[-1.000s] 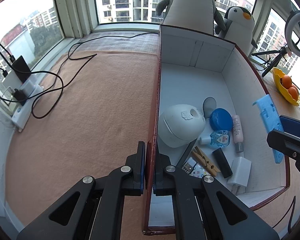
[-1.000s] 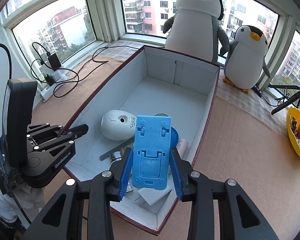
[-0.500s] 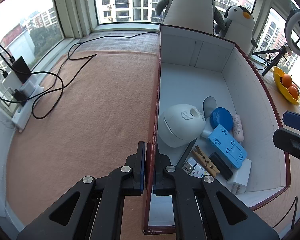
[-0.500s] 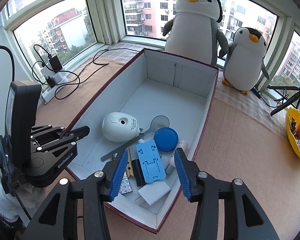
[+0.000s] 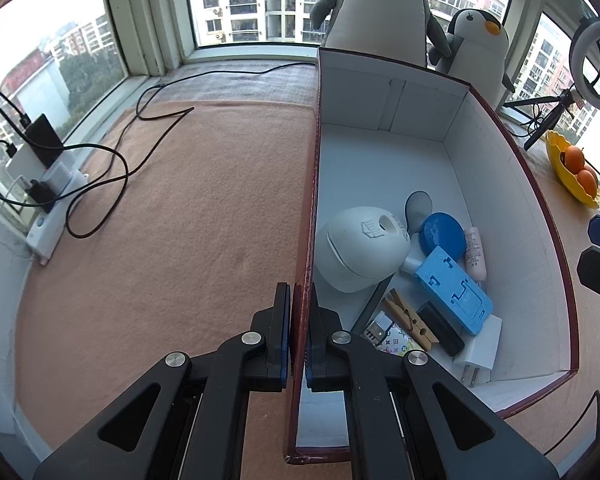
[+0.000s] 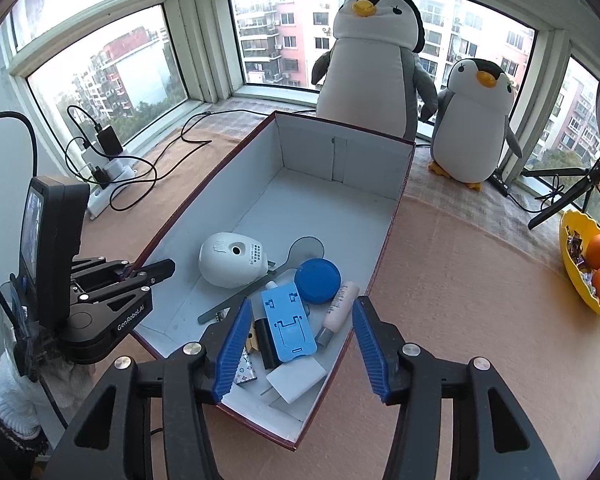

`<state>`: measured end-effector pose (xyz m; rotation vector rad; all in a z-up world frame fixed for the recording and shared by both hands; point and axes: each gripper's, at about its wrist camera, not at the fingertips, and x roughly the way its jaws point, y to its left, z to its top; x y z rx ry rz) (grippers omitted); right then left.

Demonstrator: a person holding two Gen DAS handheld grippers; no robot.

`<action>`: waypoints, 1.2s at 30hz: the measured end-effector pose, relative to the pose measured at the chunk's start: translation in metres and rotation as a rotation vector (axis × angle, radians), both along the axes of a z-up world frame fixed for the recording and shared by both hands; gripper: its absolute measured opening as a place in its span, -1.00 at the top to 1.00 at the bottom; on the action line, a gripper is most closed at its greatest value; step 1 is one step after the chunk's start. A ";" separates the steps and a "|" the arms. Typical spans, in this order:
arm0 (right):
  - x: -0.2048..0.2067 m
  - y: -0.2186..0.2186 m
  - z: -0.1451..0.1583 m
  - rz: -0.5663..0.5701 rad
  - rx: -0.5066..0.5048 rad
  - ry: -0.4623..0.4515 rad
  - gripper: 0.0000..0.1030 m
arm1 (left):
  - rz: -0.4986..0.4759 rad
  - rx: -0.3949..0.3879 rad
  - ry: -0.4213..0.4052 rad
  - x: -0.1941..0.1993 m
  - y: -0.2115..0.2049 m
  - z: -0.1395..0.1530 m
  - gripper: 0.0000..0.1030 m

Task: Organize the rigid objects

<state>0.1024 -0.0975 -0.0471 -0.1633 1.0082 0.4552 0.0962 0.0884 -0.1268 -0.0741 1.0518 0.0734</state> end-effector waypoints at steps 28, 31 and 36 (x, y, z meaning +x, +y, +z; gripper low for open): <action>-0.009 -0.040 0.010 -0.069 0.021 -0.020 -0.17 | 0.005 0.027 -0.019 -0.006 -0.003 0.012 0.23; -0.009 -0.043 0.011 -0.077 0.021 -0.022 -0.18 | 0.006 0.028 -0.019 -0.007 -0.004 0.012 0.23; -0.012 -0.048 0.013 -0.091 0.021 -0.027 -0.18 | 0.007 0.029 -0.025 -0.009 -0.005 0.015 0.23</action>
